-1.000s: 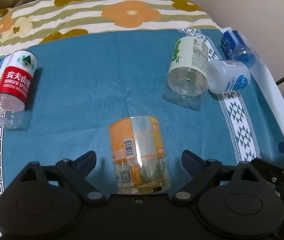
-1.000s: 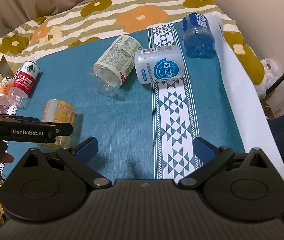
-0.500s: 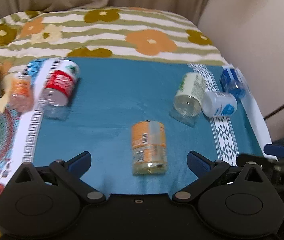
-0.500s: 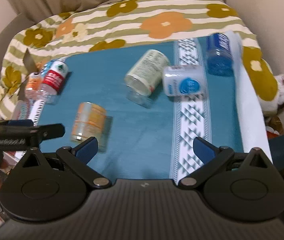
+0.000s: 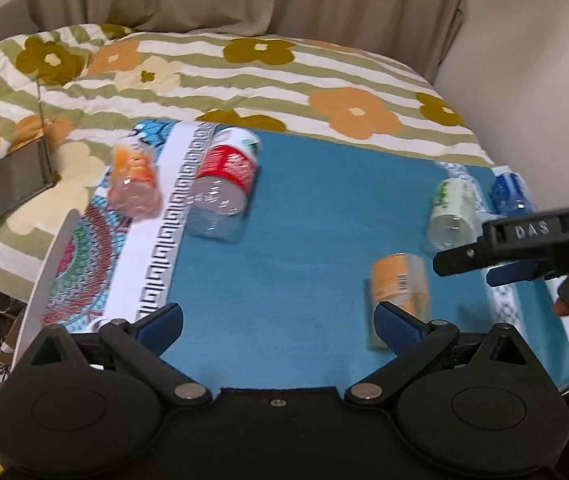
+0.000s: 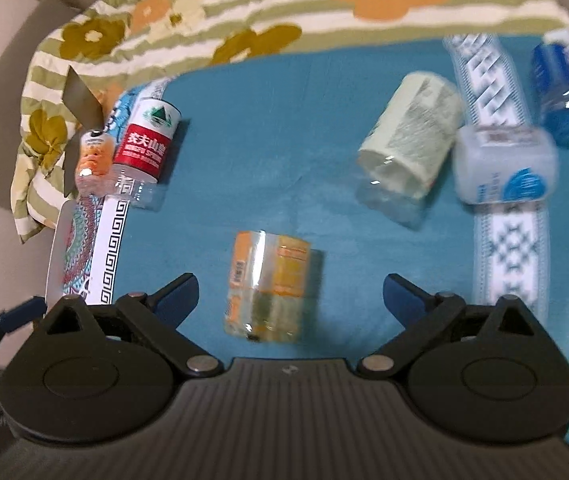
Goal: Flip cup upright
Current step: 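Move the right gripper to the standing cup and close on it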
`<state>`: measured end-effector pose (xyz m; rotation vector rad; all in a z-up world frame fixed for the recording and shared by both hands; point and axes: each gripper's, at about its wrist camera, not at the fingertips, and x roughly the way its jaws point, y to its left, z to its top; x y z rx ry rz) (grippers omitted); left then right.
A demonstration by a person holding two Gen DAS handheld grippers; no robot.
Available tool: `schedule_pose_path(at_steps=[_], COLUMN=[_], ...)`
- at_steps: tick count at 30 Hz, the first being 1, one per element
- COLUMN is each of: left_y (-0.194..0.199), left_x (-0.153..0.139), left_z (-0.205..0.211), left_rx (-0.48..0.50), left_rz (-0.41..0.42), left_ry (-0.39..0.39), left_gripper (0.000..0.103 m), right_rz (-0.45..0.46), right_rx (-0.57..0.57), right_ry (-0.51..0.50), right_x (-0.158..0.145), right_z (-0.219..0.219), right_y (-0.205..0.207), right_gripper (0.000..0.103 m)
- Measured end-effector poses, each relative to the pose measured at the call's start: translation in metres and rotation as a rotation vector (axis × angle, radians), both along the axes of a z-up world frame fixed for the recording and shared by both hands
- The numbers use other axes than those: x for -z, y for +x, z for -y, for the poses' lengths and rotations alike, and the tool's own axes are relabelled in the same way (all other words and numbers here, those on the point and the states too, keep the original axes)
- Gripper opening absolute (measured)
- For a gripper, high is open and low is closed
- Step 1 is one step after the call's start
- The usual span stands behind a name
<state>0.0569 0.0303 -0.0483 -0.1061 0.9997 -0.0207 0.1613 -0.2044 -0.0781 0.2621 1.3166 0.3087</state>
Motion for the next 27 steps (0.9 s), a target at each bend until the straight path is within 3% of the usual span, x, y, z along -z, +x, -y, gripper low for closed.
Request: schedule_pose_path(at_steps=[11,15,18,27], left_y=[0.016,0.02,0.022,0.024], left_x=[0.025,0.027,0.028,0.027], left_z=[-0.061,-0.067,-0.068,-0.071], left_rx=[-0.052,-0.033,-0.021,-0.008], left_rz=[-0.082,-0.088,-0.092,-0.089], left_ry=[-0.089,-0.099,-0.102,-0.105], left_gripper=[0.103,0.103,0.103,0.103], right_rz=[-0.135,-0.177,-0.193,-0.166], right_rx=[0.047,0.072,0.079,0.088], right_ry=[-0.022,-0.005,0.013,0.019], right_x=[0.041,0.05,0.053,0.049], right_z=[-0.025,-0.024,-0.024,-0.025], right_y=[0.037,0.039,0.038,0.035], right_gripper=[0.101,0.091,0.075,0.072])
